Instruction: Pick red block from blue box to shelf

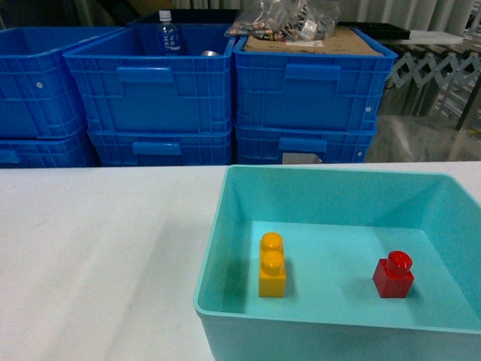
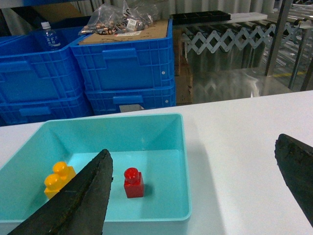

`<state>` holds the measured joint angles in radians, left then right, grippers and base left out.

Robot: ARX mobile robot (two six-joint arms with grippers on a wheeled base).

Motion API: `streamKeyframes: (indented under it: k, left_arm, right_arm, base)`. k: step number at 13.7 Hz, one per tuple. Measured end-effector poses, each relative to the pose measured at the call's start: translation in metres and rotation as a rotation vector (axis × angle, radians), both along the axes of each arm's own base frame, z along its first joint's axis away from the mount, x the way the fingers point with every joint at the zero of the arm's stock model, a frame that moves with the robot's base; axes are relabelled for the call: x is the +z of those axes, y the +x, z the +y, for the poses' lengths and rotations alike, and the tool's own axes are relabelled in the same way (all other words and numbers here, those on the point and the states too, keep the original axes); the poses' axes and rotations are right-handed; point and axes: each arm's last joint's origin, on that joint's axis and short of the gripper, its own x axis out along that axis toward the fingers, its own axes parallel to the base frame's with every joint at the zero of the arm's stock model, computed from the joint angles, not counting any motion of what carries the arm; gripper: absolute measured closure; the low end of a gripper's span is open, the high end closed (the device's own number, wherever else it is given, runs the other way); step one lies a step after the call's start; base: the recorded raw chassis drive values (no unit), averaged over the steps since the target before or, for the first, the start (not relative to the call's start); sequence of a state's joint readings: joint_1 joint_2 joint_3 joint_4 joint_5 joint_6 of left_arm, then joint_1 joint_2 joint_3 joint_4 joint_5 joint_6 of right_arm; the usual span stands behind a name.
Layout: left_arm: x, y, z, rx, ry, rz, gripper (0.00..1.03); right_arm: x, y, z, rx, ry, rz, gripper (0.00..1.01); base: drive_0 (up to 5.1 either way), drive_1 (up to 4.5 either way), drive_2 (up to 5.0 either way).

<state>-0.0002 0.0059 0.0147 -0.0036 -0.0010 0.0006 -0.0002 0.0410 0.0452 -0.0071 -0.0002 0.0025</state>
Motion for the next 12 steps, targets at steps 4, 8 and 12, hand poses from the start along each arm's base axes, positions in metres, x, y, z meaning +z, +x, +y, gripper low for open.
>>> streamKeyframes:
  k: [4, 8, 12]
  left_arm:
    - [0.0000, 0.0000, 0.0000, 0.000, 0.000, 0.000, 0.05]
    - [0.0000, 0.0000, 0.0000, 0.000, 0.000, 0.000, 0.05]
    - [0.0000, 0.0000, 0.0000, 0.000, 0.000, 0.000, 0.05]
  right_arm:
    - [0.0000, 0.0000, 0.0000, 0.000, 0.000, 0.000, 0.03]
    - [0.0000, 0.0000, 0.0000, 0.000, 0.000, 0.000, 0.03]
    - [0.0000, 0.0000, 0.0000, 0.000, 0.000, 0.000, 0.03]
  base:
    - [0.0, 0.00, 0.0]
    - [0.0, 0.00, 0.0]
    - [0.0, 0.00, 0.0]
